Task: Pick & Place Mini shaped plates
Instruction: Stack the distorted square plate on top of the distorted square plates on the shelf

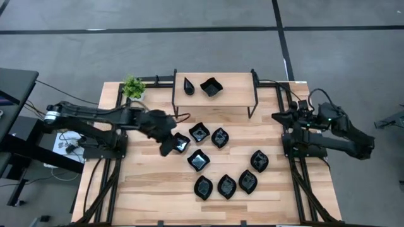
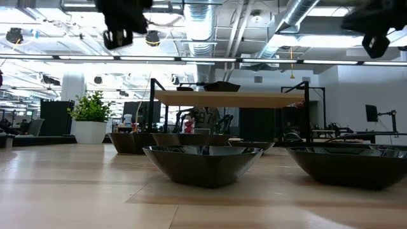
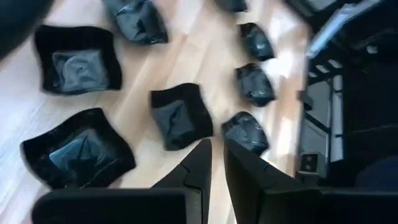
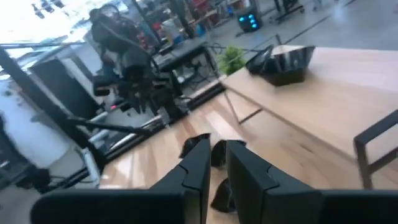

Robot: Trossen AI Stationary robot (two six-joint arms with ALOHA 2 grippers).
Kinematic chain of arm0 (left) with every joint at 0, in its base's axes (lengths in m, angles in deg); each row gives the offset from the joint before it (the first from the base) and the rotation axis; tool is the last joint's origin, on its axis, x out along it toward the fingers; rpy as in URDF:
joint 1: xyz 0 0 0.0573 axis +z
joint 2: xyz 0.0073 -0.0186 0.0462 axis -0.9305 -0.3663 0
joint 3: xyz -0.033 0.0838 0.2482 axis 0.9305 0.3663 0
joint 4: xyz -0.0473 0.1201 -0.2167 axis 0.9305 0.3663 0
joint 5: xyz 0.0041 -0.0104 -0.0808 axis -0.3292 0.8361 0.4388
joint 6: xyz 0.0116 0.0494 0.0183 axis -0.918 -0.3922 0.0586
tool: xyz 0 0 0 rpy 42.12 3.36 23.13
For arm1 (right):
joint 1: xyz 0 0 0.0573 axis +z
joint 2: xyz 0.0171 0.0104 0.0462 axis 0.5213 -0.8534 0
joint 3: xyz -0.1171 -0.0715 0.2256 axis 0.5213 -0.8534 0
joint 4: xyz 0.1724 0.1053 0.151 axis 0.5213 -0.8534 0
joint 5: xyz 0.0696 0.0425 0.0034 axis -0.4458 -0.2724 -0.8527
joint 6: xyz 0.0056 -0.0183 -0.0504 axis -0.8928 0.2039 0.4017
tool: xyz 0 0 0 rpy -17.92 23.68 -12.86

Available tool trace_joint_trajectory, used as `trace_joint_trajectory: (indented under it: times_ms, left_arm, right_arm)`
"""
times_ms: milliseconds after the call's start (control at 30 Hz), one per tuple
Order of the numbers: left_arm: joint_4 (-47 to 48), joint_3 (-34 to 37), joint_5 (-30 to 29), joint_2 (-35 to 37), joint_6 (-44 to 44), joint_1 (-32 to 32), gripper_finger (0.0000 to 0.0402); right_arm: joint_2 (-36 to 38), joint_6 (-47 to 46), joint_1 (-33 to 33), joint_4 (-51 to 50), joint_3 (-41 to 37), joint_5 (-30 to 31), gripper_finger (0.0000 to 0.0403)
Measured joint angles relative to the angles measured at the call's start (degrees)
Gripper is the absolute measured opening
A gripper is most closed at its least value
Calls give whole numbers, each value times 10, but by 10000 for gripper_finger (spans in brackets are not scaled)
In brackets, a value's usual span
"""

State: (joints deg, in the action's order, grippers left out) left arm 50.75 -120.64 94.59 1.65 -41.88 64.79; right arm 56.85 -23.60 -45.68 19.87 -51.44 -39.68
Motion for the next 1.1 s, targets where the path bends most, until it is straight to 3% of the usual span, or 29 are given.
trace_joint_trajectory:
  times_ms: [200,400,633,833,1100]
  left_arm:
    - [89,0,8,-49,34,83,44]
    - [98,0,9,-68,34,129,44]
    - [96,22,10,-71,-3,125,44]
    - [94,89,10,-70,71,120,44]
    - [84,106,10,-70,77,120,44]
  right_arm:
    - [2,0,-1,5,1,-1,48]
    - [5,0,-1,5,1,-1,48]
    - [5,0,-1,4,1,-1,48]
    - [5,0,-1,4,1,-1,48]
    - [5,0,-1,4,1,-1,48]
